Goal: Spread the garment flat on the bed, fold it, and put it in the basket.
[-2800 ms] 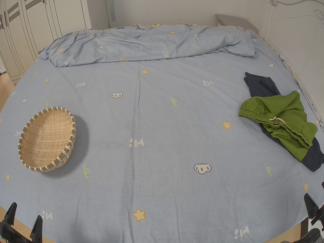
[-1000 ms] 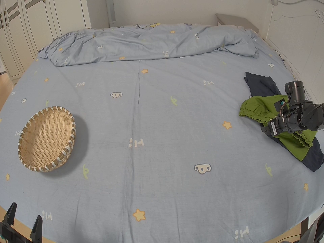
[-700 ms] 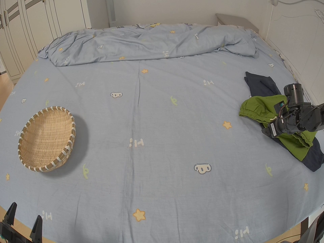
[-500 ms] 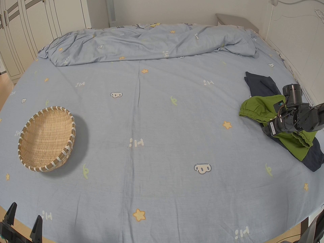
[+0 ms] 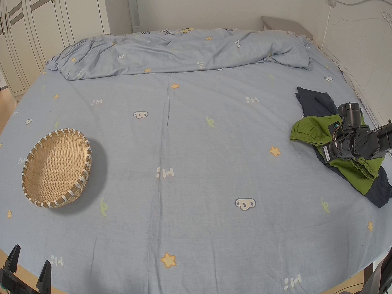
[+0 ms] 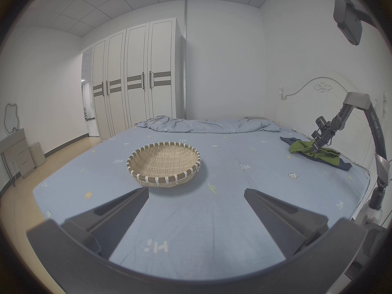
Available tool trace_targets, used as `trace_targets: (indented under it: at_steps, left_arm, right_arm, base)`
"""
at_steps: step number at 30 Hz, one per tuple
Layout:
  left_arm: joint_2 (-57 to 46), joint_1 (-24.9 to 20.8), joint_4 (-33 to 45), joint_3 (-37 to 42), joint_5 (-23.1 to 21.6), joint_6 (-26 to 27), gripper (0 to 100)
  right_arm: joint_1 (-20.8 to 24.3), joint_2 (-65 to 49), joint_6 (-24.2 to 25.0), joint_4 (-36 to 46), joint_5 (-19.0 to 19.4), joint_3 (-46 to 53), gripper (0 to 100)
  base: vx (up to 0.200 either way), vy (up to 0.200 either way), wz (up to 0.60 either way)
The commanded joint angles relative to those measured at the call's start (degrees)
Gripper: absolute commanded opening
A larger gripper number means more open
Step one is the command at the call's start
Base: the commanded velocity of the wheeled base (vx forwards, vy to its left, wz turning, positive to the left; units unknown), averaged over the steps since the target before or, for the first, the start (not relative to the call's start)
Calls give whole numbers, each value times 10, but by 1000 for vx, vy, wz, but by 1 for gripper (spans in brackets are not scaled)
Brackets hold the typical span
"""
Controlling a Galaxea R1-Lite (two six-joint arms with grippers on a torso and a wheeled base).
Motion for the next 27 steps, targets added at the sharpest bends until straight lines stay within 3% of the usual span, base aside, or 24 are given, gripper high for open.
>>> trace_targets:
  at_steps: [1,8,11,12,14,15,16,17,18,19,27]
  left_arm:
    - [-8,0,0,9,0,0,100]
    - [-8,0,0,9,0,0,100]
    - [-8,0,-1,9,0,0,100]
    - [-8,0,0,9,0,0,100]
    - [-8,0,0,9,0,0,100]
    - [-8,0,0,9,0,0,100]
    - [-8,0,0,9,0,0,100]
    - [-8,0,0,9,0,0,100]
    - [-8,0,0,9,0,0,100]
    - [-8,0,-1,9,0,0,100]
    - [-8,0,0,9,0,0,100]
  right_arm:
    - [0,-1,0,0,0,-2,0]
    - [12,-62,27,29,1,-17,0]
    - [33,-99,72,80,1,-39,0]
    - [48,-114,109,115,3,-58,0]
    - [48,-114,109,115,3,-58,0]
    - [109,-133,258,204,6,-124,0]
    - [109,-133,258,204,6,-124,0]
    - [142,-136,324,244,5,-155,0]
    - [142,-136,324,244,5,-155,0]
    - [170,-140,370,274,5,-174,0]
    - [259,-169,401,285,8,-133,0]
  base:
    - [0,0,0]
    - [0,0,0]
    - [0,0,0]
    - [0,0,0]
    - [0,0,0]
    - [0,0,0]
    - [0,0,0]
    - [0,0,0]
    - [0,0,0]
    - [0,0,0]
    - [0,0,0]
